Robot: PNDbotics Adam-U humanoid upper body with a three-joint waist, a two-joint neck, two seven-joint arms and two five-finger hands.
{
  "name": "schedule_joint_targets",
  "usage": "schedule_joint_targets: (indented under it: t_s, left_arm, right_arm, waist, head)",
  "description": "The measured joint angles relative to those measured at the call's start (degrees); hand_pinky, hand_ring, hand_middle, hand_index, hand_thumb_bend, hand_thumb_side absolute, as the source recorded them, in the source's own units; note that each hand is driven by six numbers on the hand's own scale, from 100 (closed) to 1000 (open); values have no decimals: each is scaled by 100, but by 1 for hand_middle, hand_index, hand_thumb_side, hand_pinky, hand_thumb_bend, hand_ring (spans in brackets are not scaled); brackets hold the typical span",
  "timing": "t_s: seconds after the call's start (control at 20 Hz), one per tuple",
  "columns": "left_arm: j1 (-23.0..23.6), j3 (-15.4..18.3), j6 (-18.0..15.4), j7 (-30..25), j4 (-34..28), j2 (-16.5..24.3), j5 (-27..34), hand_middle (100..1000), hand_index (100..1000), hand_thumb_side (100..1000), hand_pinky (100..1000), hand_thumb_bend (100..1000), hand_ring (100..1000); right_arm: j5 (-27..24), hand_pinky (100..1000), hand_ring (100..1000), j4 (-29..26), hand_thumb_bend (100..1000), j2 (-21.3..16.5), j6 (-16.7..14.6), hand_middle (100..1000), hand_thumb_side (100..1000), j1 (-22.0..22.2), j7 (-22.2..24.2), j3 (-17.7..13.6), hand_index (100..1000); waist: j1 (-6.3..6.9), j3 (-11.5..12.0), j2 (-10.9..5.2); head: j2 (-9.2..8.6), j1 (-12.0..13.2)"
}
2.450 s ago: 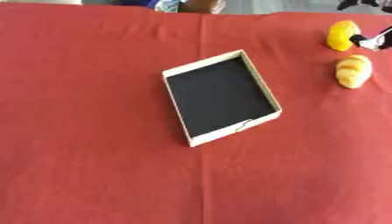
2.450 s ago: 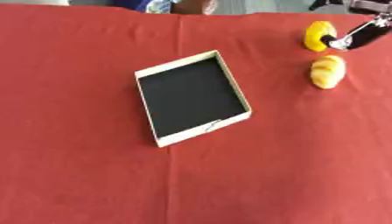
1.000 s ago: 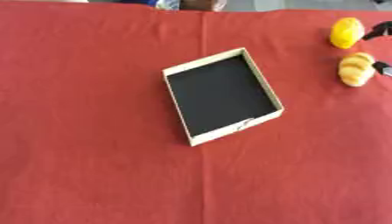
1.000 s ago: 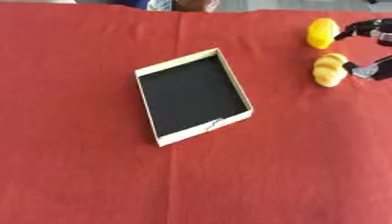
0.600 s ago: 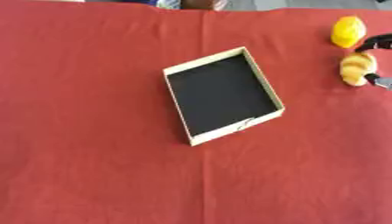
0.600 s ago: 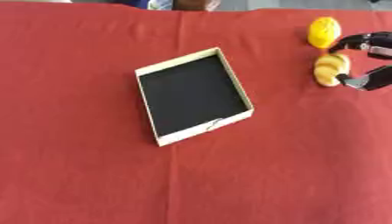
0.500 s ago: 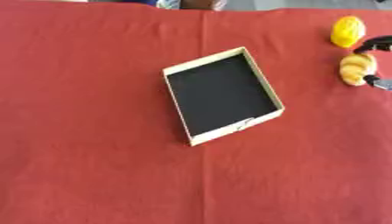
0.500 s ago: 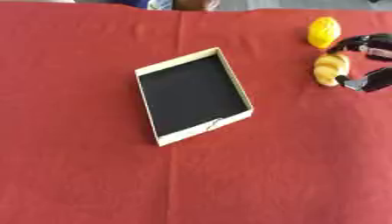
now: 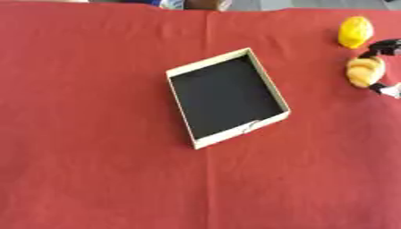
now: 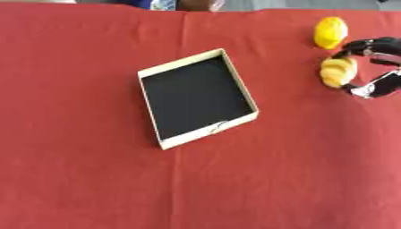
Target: Pick up objects on the table and place them in the box.
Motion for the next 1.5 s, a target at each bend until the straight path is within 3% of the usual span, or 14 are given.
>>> schedule_joint_targets:
  t_s: [0.35, 0.8, 1.25, 1.5]
  left_arm:
    - [-38, 0, 1, -4, 0, 0, 2, 676, 813, 679, 834, 100, 836]
    - [-39, 0, 10, -13, 0, 0, 3, 677, 813, 681, 834, 100, 836]
    - [-41, 0, 11, -13, 0, 0, 4, 677, 813, 680, 834, 100, 836]
    - [-46, -1, 13, -16, 0, 0, 8, 678, 813, 680, 834, 100, 836]
  right_arm:
    - [-217, 836, 876, -38, 100, 16, 138, 563, 100, 59, -383, 63, 676]
    - [-843, 811, 814, -413, 100, 49, 312, 499, 100, 159, -549, 64, 596]
    - [-1966, 803, 770, -2384, 100, -91, 412, 489, 100, 227, -575, 85, 567]
    - [-2757, 803, 776, -3474, 100, -114, 404, 497, 100, 54, -55, 600, 578]
  waist:
    - [-1, 7, 0]
    - [-22, 20, 1]
    - [-46, 17, 1]
    - [-85, 54, -2]
  head:
    - [0, 0]
    - [0, 4]
    - [0, 2]
    - [1, -25]
